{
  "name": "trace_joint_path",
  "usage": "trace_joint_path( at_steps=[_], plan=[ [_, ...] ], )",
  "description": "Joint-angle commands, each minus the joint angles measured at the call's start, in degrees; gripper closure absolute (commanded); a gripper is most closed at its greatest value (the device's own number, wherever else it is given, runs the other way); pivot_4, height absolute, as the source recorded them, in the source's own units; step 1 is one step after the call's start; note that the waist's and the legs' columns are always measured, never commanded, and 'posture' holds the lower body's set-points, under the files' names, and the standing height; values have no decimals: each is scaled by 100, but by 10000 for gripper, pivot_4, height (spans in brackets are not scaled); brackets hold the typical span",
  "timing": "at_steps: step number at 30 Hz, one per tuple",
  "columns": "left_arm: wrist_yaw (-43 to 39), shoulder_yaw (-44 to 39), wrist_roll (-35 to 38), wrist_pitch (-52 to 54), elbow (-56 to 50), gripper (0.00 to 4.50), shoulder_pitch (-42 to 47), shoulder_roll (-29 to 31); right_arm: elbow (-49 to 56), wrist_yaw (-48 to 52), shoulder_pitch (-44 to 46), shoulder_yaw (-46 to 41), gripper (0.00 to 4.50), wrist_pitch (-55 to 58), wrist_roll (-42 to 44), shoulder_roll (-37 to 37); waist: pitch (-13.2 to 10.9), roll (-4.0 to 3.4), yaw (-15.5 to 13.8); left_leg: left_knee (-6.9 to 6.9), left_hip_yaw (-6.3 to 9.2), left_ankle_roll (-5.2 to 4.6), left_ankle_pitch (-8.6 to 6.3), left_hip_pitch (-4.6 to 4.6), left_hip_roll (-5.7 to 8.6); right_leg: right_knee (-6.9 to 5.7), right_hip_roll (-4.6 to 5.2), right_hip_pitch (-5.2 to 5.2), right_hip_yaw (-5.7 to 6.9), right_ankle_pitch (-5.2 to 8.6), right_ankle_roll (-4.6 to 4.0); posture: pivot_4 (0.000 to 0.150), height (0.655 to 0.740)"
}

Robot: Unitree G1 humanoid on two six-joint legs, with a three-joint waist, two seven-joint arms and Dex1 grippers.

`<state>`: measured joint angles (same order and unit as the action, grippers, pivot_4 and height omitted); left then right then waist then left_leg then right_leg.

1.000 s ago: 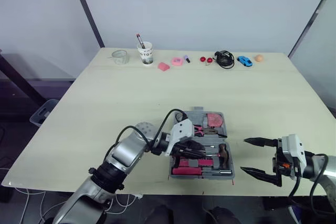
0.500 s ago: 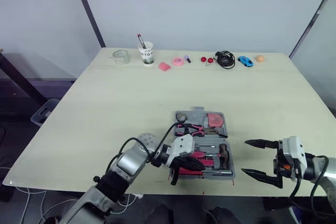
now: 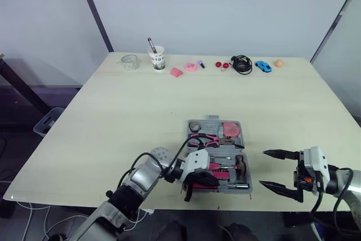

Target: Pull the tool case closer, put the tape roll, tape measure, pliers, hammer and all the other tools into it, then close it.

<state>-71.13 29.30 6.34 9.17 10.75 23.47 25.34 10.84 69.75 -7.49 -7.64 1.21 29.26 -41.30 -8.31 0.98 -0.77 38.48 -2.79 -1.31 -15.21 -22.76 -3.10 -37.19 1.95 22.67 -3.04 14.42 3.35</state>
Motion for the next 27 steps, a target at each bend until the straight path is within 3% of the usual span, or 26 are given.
trace_joint_path(
  at_steps=[1, 8, 13, 20, 27],
  plan=[
    [-51, 196, -326, -77, 229, 44568, -302, 207, 129, 40, 17, -109, 0, -57, 56, -44, 7, -1, 9, 0, 0, 0, 0, 1, 0, 0, 0, 0, 0, 0, 0, 1500, 7400],
    [245, -248, 38, 51, 199, 44568, -406, -9, 91, 33, 102, -93, 0, -45, 85, 0, 53, -18, 8, -1, -1, 0, 0, 3, -1, -1, -1, -1, -1, 1, -1, 1500, 7400],
    [467, -1136, 852, 406, -321, 44568, -374, -212, 51, -221, 123, -149, 0, 12, 121, 185, 51, -18, 11, 0, 1, 0, 0, 2, -1, -11, -2, 3, -1, 1, -1, 1500, 7400],
    [798, -2155, 1546, 775, -1181, 44568, -462, 46, -234, -587, 88, -278, 0, -19, 93, 428, 51, -20, 10, -1, 0, 0, 0, 2, -2, -13, -1, 3, -1, 1, -1, 1500, 7400],
    [1319, -3511, 1943, 984, -1614, 44568, -1361, 697, -833, -1205, 29, -590, 0, 44, 64, 737, 46, -19, 43, -2, 0, 0, 0, 4, -6, -15, -1, 4, 0, 1, -2, 1500, 7400]
  ],
)
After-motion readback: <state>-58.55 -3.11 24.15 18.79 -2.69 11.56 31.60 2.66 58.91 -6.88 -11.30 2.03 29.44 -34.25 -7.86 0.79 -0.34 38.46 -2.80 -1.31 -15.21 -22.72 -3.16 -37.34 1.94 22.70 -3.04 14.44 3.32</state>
